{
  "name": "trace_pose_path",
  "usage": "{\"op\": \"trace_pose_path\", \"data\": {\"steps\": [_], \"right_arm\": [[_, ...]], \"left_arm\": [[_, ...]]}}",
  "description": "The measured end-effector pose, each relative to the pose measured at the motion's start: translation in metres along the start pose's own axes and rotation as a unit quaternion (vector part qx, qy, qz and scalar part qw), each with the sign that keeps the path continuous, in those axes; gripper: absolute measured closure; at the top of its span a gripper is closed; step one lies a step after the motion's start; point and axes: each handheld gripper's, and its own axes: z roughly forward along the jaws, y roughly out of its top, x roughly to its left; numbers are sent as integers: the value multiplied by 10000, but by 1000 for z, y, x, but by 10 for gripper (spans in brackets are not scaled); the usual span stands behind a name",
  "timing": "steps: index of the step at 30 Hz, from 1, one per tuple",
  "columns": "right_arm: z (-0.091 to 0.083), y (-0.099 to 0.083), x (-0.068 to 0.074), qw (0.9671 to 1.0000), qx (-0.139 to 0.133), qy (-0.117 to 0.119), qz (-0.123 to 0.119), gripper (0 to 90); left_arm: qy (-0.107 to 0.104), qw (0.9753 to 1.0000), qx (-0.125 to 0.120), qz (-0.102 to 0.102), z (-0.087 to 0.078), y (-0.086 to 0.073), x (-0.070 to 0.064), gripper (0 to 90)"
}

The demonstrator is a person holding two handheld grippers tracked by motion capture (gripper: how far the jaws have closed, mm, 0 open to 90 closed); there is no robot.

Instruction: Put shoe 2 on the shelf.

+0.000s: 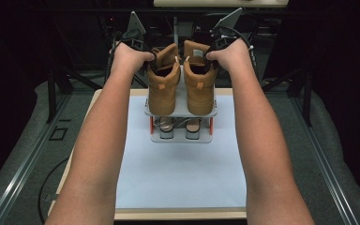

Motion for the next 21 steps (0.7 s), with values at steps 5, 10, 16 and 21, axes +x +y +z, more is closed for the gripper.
{"op": "trace_pose_path", "data": {"steps": [5, 10, 16, 21], "right_arm": [[-14, -1, 1, 10000, -26, -33, -15, 463], [-24, -3, 1, 9999, -99, -15, -13, 465], [-35, -6, -2, 9999, -140, -4, 2, 470], [-44, -12, -8, 9999, -151, -67, 13, 471]], "left_arm": [[17, 10000, -50, 10, -9, -2, 0, 516], [22, 9999, -114, 62, -19, -4, -3, 522], [72, 9997, -230, 67, -36, -7, -1, 530], [180, 9995, -248, 109, -48, -13, 6, 533]]}}
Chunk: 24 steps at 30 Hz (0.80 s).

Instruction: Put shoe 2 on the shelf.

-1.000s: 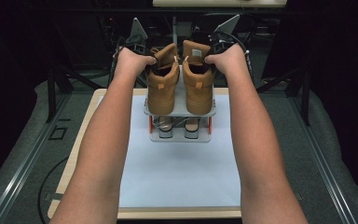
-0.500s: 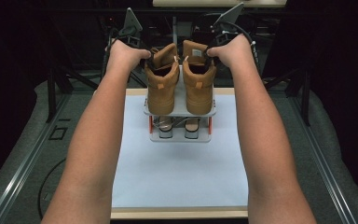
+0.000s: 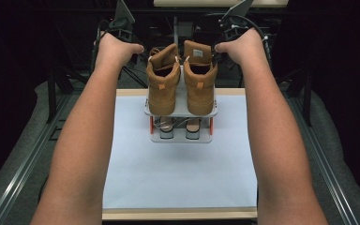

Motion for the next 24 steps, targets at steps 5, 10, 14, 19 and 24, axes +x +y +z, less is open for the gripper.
{"op": "trace_pose_path", "data": {"steps": [5, 10, 14, 19, 24], "right_arm": [[-10, -6, -10, 10000, -45, -68, 26, 473], [-15, -13, -19, 9998, -39, -167, -49, 473], [-15, -18, -24, 9997, 18, -238, -100, 473], [-14, -24, -29, 9996, 46, -201, -166, 473], [-11, -31, -34, 9994, 84, -219, -246, 473]], "left_arm": [[2, 10000, -46, 51, -10, -6, 7, 534], [-9, 9999, -70, 108, -16, -12, 16, 533], [15, 9999, -77, 68, -20, -16, 23, 532], [4, 9999, -53, 111, -20, -21, 30, 530], [13, 9997, 32, 234, -16, -27, 34, 530]]}}
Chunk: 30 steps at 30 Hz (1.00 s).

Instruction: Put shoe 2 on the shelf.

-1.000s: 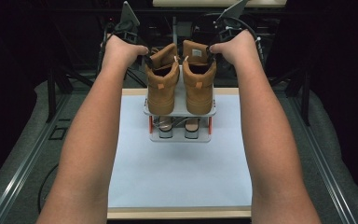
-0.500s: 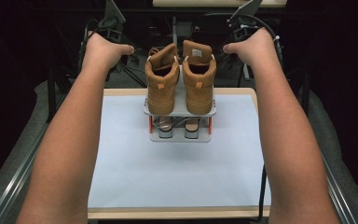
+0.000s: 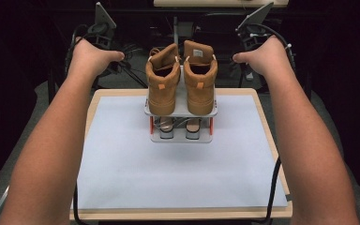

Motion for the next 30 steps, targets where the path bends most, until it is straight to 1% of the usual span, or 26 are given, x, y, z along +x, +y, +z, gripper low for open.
{"op": "trace_pose_path", "data": {"steps": [5, 7, 11, 13, 19, 22, 25, 27, 30], "right_arm": [[3, -6, -5, 10000, 38, -21, -53, 473], [6, -9, -6, 9999, 67, -44, -98, 473], [14, -16, -7, 9997, 105, -35, -217, 474], [19, -20, -8, 9996, 116, -49, -267, 474], [32, -33, -11, 9989, 170, -45, -432, 469], [38, -41, -10, 9984, 203, 17, -536, 464], [46, -49, -10, 9979, 209, 68, -602, 464], [53, -56, -11, 9976, 257, 28, -643, 463], [64, -64, -13, 9971, 323, 92, -686, 461]], "left_arm": [[-36, 9999, 82, 110, 6, -6, 3, 530], [-4, 9998, 118, 130, 9, -8, 5, 530], [30, 9997, 168, 197, 13, -12, 8, 527], [11, 9995, 204, 252, 16, -16, 10, 526], [-10, 9987, 336, 382, 30, -28, 16, 519], [-27, 9981, 408, 452, 38, -35, 18, 513], [-53, 9975, 468, 524, 47, -42, 20, 511], [-70, 9971, 487, 589, 53, -47, 21, 508], [-124, 9962, 539, 667, 61, -54, 22, 490]]}}
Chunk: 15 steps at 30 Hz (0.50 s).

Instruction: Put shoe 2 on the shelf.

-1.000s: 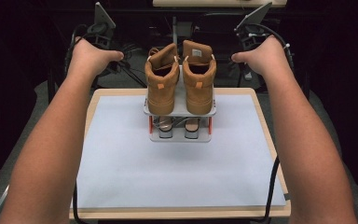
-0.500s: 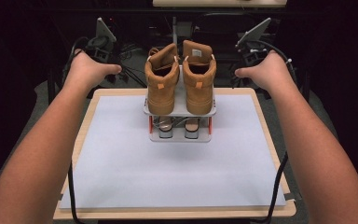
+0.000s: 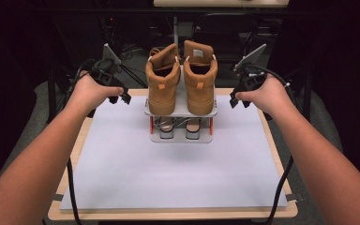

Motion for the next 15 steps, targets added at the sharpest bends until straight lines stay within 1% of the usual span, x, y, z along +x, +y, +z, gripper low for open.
{"op": "trace_pose_path", "data": {"steps": [2, 6, 9, 10, 12, 14, 15], "right_arm": [[7, -5, 0, 10000, 4, 7, -24, 459], [22, -15, 0, 9999, 105, 61, -55, 456], [32, -22, 2, 9997, 156, 113, -129, 457], [35, -24, 3, 9996, 192, 135, -153, 458], [42, -29, 5, 9996, 149, 162, -161, 458], [50, -33, 7, 9993, 197, 219, -209, 457], [52, -34, 7, 9994, 181, 240, -191, 457]], "left_arm": [[-5, 10000, 16, 39, 5, -4, 0, 477], [-18, 9999, 50, 100, 14, -10, 0, 476], [-35, 9998, 68, 156, 21, -16, 0, 474], [-49, 9998, 78, 162, 24, -18, 0, 473], [-78, 9997, 94, 192, 29, -22, 0, 472], [-115, 9996, 113, 239, 33, -26, 0, 469], [-165, 9995, 137, 225, 37, -28, 0, 468]]}}
